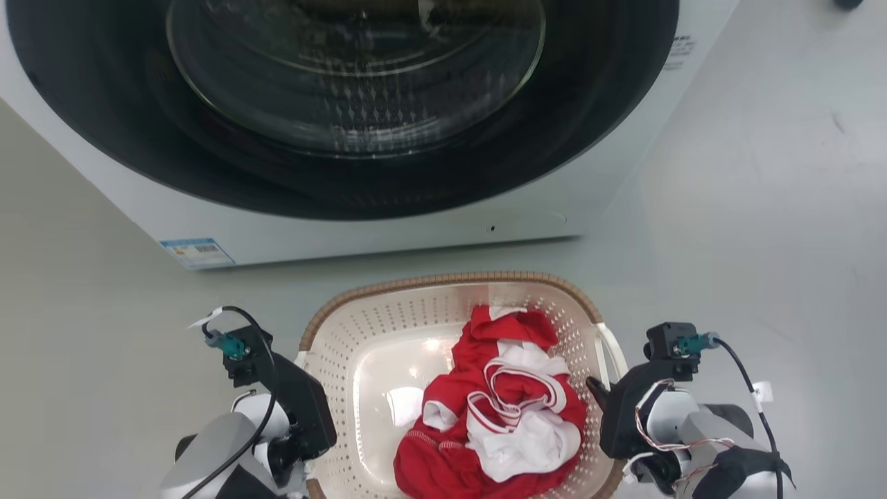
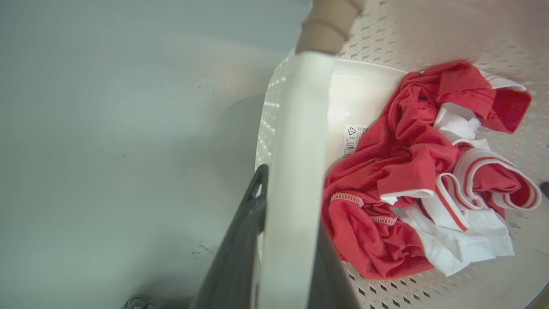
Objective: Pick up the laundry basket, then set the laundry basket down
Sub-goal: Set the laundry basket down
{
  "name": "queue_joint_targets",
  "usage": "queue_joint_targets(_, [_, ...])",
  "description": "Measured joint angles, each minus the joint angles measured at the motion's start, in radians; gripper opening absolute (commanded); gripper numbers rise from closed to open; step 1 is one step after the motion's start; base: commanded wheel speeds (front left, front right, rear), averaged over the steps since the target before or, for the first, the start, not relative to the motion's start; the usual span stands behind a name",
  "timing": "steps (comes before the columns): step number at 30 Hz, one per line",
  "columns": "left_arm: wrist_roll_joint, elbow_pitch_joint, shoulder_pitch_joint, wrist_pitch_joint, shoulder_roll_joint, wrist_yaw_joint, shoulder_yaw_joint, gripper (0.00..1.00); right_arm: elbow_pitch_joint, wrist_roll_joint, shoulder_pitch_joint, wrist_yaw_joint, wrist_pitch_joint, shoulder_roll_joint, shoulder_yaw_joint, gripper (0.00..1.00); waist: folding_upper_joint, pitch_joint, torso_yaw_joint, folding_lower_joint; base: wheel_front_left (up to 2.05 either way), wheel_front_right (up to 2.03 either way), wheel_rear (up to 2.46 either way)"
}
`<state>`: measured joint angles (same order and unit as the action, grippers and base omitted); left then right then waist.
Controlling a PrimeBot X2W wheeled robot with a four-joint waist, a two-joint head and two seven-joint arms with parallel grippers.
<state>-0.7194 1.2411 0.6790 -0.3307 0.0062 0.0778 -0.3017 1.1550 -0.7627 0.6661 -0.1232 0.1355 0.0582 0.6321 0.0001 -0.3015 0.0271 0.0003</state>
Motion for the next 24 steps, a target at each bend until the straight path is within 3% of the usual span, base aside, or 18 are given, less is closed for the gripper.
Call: queue_joint_targets(24, [0.036, -0.048, 0.216, 0.096, 0.006, -0.019, -0.007, 0.00, -0.006, 0.041, 0.213, 0.002, -0.130, 0.022, 0.000, 0.00, 0.0001, -0.359, -0.029, -0.0002, 0.00, 0.00, 0.00])
